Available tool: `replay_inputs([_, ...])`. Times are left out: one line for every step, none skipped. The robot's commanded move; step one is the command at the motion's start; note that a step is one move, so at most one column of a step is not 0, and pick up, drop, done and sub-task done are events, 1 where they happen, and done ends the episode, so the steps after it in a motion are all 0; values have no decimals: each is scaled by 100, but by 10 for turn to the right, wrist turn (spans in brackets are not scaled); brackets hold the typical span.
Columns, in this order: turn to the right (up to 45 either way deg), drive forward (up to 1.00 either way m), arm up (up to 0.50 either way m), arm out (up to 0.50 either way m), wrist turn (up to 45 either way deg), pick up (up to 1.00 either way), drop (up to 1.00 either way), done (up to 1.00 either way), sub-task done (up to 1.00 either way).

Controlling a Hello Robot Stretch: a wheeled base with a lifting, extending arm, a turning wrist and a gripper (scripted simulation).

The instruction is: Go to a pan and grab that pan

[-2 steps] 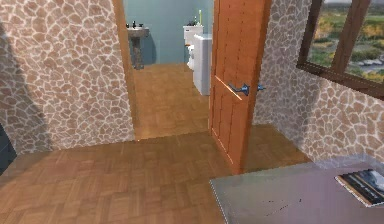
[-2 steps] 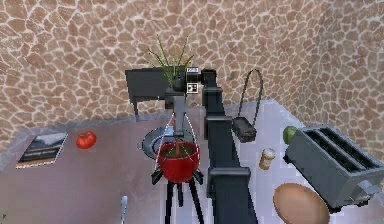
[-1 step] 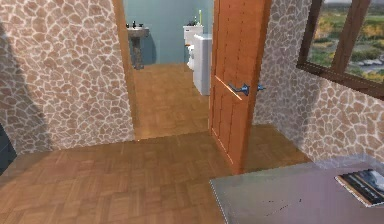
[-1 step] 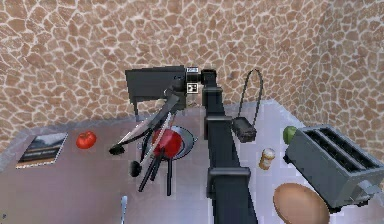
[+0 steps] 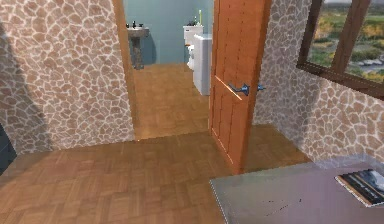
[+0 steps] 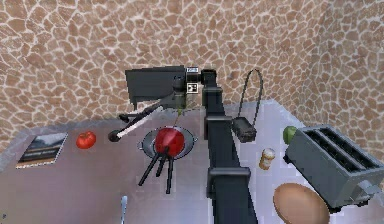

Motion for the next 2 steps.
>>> replay_inputs([0,0,0,0,450,0,0,0,0])
replay_inputs([0,0,0,0,60,0,0,0,0])
